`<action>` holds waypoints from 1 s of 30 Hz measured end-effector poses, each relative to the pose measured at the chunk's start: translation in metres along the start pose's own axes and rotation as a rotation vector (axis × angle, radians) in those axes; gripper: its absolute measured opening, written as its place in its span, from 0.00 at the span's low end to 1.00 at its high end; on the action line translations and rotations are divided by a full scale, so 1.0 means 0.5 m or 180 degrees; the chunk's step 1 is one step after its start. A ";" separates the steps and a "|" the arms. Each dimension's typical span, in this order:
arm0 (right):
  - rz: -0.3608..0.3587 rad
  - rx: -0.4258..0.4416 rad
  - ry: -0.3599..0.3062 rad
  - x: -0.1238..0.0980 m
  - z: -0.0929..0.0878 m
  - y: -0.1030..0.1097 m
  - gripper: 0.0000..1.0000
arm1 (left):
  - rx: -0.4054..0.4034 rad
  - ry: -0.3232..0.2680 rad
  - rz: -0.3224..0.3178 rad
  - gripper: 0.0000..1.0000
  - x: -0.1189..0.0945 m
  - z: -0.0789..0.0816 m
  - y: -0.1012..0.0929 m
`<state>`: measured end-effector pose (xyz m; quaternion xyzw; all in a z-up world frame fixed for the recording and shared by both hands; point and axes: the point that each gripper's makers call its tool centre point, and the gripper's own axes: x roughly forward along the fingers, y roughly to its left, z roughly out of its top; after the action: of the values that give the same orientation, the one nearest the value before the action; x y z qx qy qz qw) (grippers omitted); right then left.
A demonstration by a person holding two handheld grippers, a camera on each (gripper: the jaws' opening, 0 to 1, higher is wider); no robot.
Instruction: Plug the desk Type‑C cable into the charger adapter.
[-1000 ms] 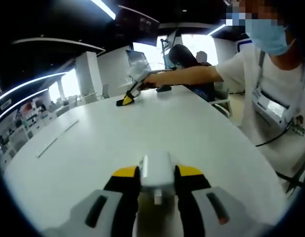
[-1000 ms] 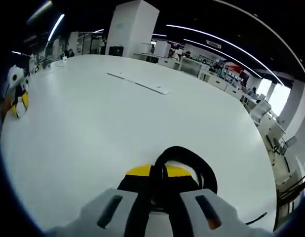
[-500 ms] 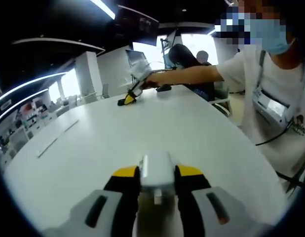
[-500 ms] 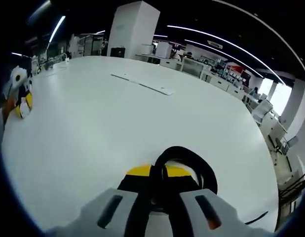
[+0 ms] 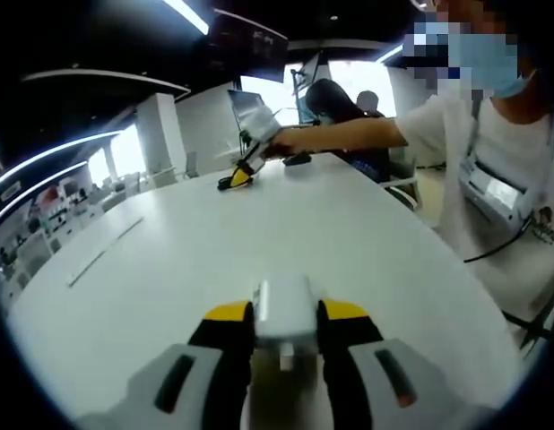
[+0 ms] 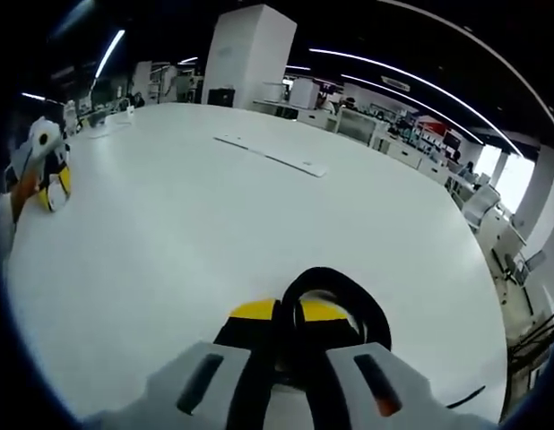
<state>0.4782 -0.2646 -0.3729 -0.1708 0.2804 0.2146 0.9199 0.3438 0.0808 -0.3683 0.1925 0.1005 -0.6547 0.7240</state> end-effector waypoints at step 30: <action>0.0228 -0.0086 -0.0123 -0.052 0.000 0.083 0.06 | 0.0037 0.0039 0.0023 0.29 0.000 -0.003 0.000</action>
<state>0.4384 -0.2368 -0.3657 -0.1688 0.2656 0.2544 0.9144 0.3440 0.0813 -0.3696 0.2011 0.1003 -0.6514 0.7246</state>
